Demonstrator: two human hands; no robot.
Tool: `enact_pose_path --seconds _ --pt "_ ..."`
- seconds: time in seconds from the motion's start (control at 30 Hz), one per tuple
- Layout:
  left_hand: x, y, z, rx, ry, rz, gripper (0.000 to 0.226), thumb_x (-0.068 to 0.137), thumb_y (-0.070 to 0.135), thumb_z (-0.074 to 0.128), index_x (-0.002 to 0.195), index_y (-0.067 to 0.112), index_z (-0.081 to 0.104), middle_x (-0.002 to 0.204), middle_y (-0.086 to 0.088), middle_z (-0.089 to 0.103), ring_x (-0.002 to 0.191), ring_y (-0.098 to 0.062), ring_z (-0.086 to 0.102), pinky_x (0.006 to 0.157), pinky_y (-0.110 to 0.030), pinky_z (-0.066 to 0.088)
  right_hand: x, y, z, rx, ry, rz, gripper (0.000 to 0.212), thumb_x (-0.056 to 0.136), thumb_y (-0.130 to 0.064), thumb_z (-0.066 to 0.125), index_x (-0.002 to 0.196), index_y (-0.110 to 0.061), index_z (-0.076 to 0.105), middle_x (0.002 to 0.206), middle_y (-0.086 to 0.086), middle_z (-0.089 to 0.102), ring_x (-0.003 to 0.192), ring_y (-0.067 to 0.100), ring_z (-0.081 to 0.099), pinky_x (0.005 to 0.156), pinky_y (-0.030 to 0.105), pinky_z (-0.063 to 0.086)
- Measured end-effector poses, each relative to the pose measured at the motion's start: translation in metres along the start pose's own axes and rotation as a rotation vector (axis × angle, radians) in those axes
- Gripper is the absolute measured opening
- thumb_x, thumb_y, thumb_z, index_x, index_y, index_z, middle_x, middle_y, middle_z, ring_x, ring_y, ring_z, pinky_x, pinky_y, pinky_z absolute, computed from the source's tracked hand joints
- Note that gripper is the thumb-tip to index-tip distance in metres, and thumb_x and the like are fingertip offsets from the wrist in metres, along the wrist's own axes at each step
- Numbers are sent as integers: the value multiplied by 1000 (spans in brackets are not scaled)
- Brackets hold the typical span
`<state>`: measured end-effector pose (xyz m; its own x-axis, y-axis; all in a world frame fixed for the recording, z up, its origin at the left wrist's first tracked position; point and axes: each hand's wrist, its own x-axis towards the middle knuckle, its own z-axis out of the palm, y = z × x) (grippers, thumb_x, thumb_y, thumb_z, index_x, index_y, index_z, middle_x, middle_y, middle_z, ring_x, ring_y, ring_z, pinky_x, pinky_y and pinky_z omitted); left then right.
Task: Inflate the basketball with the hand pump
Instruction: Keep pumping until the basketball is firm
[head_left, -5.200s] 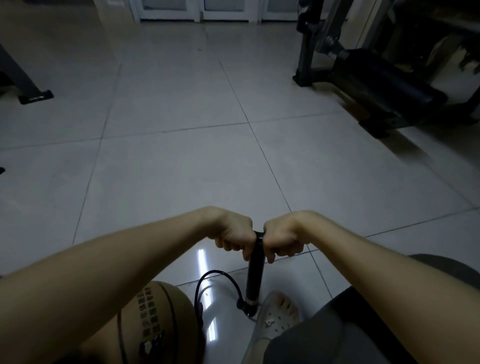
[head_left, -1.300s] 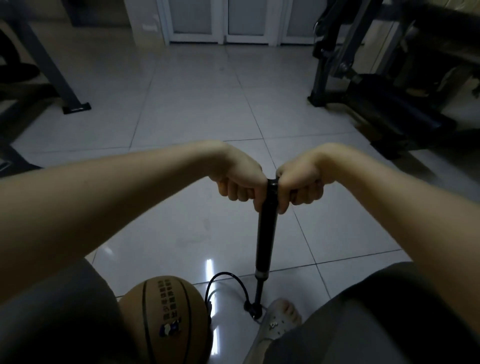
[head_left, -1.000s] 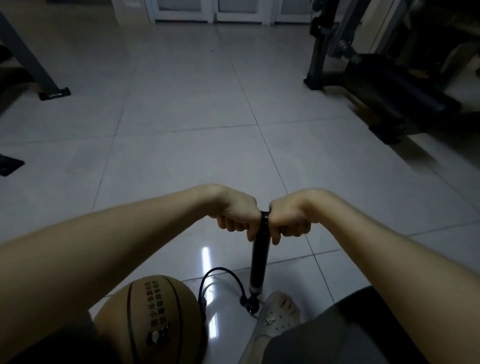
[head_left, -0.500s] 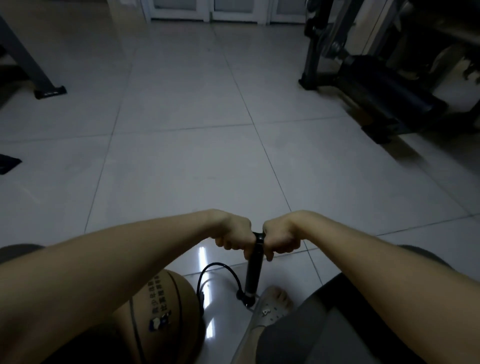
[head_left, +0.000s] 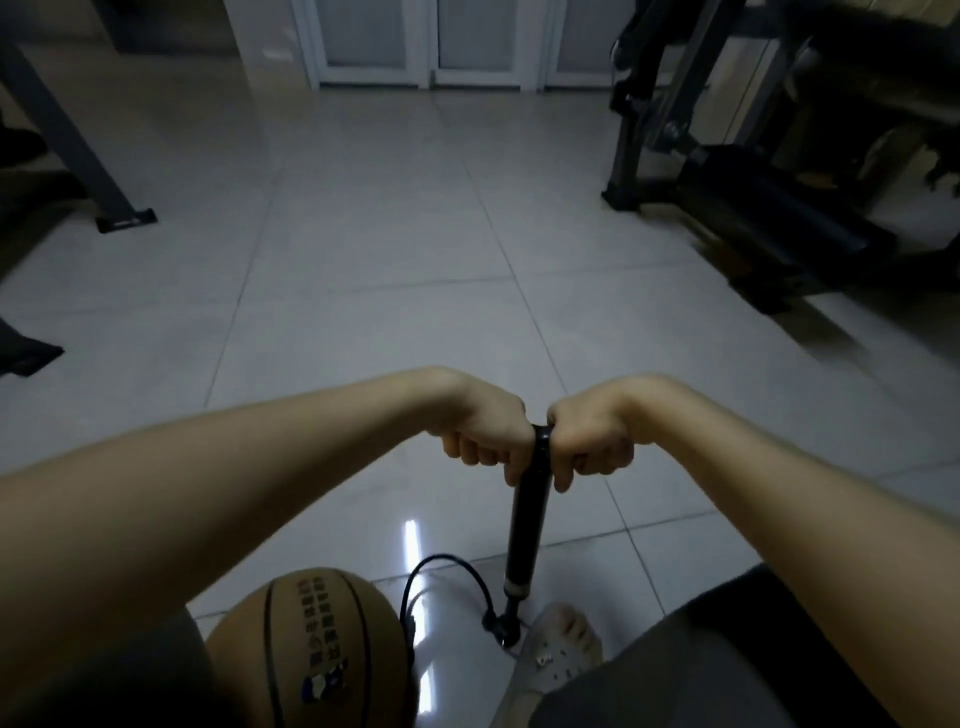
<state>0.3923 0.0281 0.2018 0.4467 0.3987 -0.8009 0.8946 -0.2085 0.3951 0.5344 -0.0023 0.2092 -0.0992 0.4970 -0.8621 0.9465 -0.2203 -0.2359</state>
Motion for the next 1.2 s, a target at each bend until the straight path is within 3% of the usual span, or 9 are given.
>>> enact_pose_path --seconds 0.33,0.47,0.6,0.7,0.8,1.0,1.2 --pt "73 -36 56 1 -18 6 21 79 10 68 61 13 58 49 1 40 44 -17 32 47 -25 26 82 27 54 13 -63 -28 3 83 -7 67 85 -7 66 53 1 42 46 17 33 47 26 28" --pt "83 -38 83 72 -5 -18 19 77 16 72 62 12 62 55 -4 46 51 -22 39 54 -31 33 87 32 80 -41 -52 -26 4 84 -11 67 82 -8 64 56 3 45 46 18 35 47 27 29" --pt "54 -27 61 54 -20 -55 26 80 15 71 62 15 51 56 -2 39 46 -17 29 47 -26 23 64 20 59 -33 -64 1 5 86 -11 67 87 -8 62 56 2 41 45 15 32 46 27 28" --pt "22 -14 34 55 -49 -69 34 83 14 69 61 18 43 56 0 33 46 -16 24 46 -26 18 32 4 29 -65 -116 13 19 89 -12 67 75 -14 54 54 -1 36 44 14 28 46 26 24" --pt "-20 3 -5 -14 -32 -35 40 86 16 68 59 22 40 55 3 28 46 -15 21 46 -23 13 -14 -10 -11 -45 -58 -19 32 89 -13 68 65 -17 48 52 -1 33 43 14 25 43 22 20" --pt "-49 19 -39 28 -39 -17 51 89 16 66 55 26 28 57 4 19 51 -15 13 47 -27 9 -49 -16 -36 17 -19 -32 37 88 -11 68 62 -20 44 55 0 26 48 14 18 47 23 14" --pt "6 -3 9 -14 -31 18 39 82 9 66 58 22 38 57 2 22 51 -17 14 50 -28 10 4 3 10 29 10 -13 12 83 -7 68 81 -13 57 53 0 31 47 15 23 48 26 18"
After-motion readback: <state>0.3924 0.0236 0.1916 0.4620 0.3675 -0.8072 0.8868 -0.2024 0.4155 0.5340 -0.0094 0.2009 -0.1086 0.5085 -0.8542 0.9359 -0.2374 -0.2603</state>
